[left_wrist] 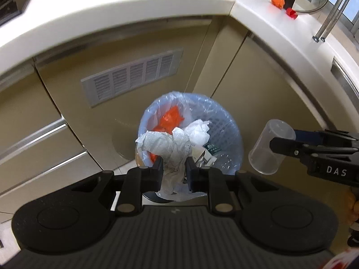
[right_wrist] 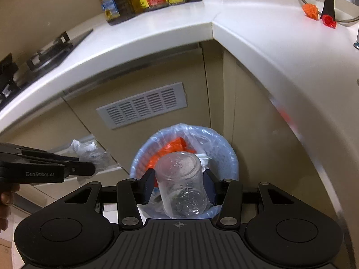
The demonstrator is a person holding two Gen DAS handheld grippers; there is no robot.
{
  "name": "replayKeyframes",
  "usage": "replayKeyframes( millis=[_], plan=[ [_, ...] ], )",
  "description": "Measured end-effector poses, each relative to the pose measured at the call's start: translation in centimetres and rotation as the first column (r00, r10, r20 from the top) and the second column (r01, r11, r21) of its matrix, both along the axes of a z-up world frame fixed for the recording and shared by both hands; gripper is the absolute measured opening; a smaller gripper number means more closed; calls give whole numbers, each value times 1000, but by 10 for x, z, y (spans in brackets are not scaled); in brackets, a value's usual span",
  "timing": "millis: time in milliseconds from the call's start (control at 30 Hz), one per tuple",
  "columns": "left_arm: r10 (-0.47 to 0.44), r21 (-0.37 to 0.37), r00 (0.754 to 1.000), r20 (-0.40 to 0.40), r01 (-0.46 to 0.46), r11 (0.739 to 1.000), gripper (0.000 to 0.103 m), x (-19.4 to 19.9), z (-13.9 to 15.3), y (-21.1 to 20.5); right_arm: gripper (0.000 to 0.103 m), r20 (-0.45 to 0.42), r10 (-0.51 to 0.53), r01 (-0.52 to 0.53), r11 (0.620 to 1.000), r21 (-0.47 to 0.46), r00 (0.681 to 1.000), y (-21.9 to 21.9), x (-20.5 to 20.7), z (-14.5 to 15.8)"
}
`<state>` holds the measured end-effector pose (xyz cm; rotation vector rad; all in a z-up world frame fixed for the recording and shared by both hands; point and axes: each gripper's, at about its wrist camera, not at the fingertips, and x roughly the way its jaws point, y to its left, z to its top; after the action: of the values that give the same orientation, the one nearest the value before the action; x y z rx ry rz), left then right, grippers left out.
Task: Collect trash
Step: 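Carry the tissue and plastic cup down over the wastebasket, then open the left tool to drop the tissue while the right tool drops the cup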
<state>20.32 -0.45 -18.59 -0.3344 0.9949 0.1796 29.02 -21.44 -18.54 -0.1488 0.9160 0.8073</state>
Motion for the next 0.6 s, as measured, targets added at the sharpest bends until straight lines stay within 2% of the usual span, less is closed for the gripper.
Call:
replayKeyframes(
  millis=[200,600],
  plan=[
    [-21,4,1000,-24,21,1000,19,11,-24,0,47,-1,-46,46,999,-17,999,5,13,-21],
    [-58,5,998,-37,58,998,19,38,-53,7,47,16,-108,108,994,-24,994,22,50,-56]
  ],
)
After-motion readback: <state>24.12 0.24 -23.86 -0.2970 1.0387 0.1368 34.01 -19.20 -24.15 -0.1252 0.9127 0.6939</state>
